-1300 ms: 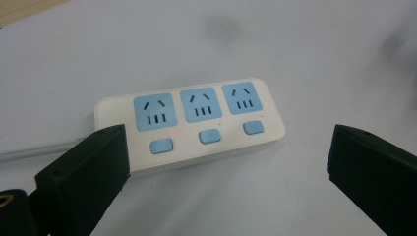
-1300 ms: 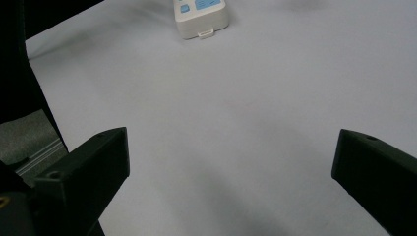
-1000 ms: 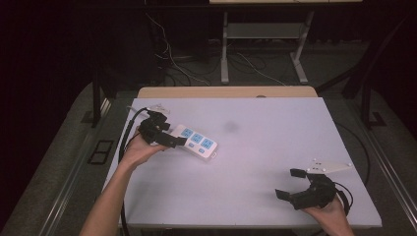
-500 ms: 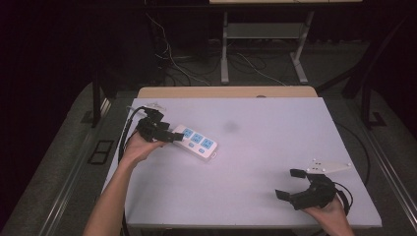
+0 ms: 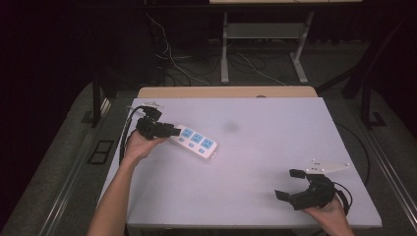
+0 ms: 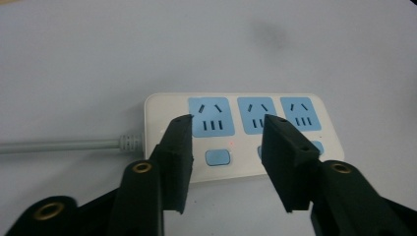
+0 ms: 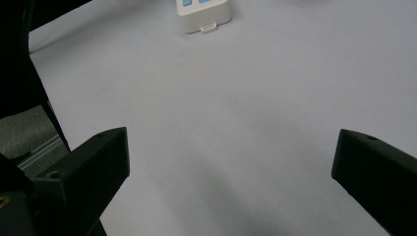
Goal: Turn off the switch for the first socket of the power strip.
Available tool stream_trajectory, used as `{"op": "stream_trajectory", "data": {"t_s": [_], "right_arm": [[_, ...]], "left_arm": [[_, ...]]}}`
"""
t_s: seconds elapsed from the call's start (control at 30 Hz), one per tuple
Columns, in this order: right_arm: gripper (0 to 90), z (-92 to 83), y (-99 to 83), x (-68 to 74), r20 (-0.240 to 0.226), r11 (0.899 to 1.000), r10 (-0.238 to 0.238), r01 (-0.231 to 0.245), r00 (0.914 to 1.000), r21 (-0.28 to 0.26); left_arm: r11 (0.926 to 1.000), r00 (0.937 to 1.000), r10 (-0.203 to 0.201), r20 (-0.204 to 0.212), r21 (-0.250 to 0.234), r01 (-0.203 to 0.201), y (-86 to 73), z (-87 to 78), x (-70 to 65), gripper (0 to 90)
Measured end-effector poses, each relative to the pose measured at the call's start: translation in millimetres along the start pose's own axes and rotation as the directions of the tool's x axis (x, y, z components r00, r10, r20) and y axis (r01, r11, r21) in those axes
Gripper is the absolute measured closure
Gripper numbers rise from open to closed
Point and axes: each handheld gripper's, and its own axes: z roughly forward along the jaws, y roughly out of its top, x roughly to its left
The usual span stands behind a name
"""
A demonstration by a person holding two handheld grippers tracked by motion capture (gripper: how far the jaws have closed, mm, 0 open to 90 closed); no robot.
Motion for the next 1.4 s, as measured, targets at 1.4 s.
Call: {"op": "stream_trajectory", "data": {"t_s": [1.4], "right_arm": [[0.8, 1.4, -1.4, 1.4, -0.002, 1.000, -0.013, 0.014, 0.9999, 0.018]], "left_arm": [[0.9982, 0.9999, 0.000, 0.014, 0.059, -0.001, -3.8, 26.4, 7.4, 89.5]]}}
